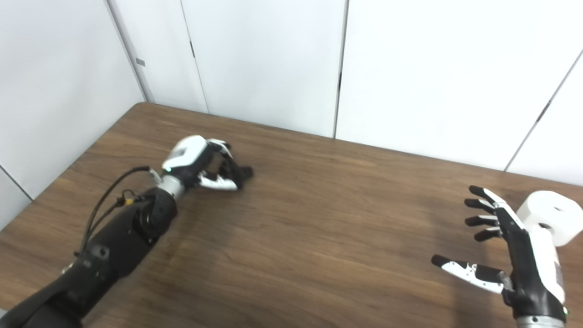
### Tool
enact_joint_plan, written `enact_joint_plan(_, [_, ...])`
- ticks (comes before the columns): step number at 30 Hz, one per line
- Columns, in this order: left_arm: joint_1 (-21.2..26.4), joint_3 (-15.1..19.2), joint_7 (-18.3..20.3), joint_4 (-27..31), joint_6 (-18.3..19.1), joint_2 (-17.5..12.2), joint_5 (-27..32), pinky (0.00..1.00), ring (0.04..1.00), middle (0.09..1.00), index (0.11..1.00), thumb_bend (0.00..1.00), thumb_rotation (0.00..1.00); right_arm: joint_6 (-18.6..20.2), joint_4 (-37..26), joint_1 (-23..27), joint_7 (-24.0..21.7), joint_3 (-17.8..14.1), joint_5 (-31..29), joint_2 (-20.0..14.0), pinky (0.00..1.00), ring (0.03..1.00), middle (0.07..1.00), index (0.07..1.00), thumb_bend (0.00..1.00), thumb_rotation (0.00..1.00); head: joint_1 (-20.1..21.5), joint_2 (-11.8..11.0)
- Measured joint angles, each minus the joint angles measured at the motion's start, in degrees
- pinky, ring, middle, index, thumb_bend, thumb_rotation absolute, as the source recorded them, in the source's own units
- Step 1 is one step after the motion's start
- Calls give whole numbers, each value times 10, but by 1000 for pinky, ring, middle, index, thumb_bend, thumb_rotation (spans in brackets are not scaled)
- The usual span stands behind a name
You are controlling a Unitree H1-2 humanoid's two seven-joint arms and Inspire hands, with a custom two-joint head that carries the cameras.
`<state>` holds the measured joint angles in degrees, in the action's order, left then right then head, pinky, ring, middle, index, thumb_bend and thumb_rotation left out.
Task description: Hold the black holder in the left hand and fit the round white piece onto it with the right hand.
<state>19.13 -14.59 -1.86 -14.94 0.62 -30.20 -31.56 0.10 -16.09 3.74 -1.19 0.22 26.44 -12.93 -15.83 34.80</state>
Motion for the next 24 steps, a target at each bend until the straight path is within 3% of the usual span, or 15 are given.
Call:
enact_joint_plan(7, [-19, -42, 44, 67, -59, 42, 1, 770, 901, 869, 486, 523, 66, -16, 12, 3, 19, 3, 15, 0, 491, 616, 746, 827, 659, 9, 42, 11])
enact_joint_plan(10, [-19, -57, 66, 79, -84, 45, 0, 753, 902, 872, 486, 523, 67, -28, 20, 4, 29, 6, 19, 2, 485, 615, 744, 830, 649, 32, 59, 17])
enact_joint_plan(15, [-18, -78, 90, 95, -105, 52, -1, 771, 902, 868, 486, 522, 71, -33, 29, 4, 38, 8, 22, 4, 489, 623, 757, 839, 628, 86, 82, 26])
enact_joint_plan(24, [1, -125, 96, 86, -128, 88, -15, 753, 905, 867, 486, 523, 68, -44, 29, 4, 48, 13, 39, 15, 485, 619, 756, 841, 614, 141, 128, 43])
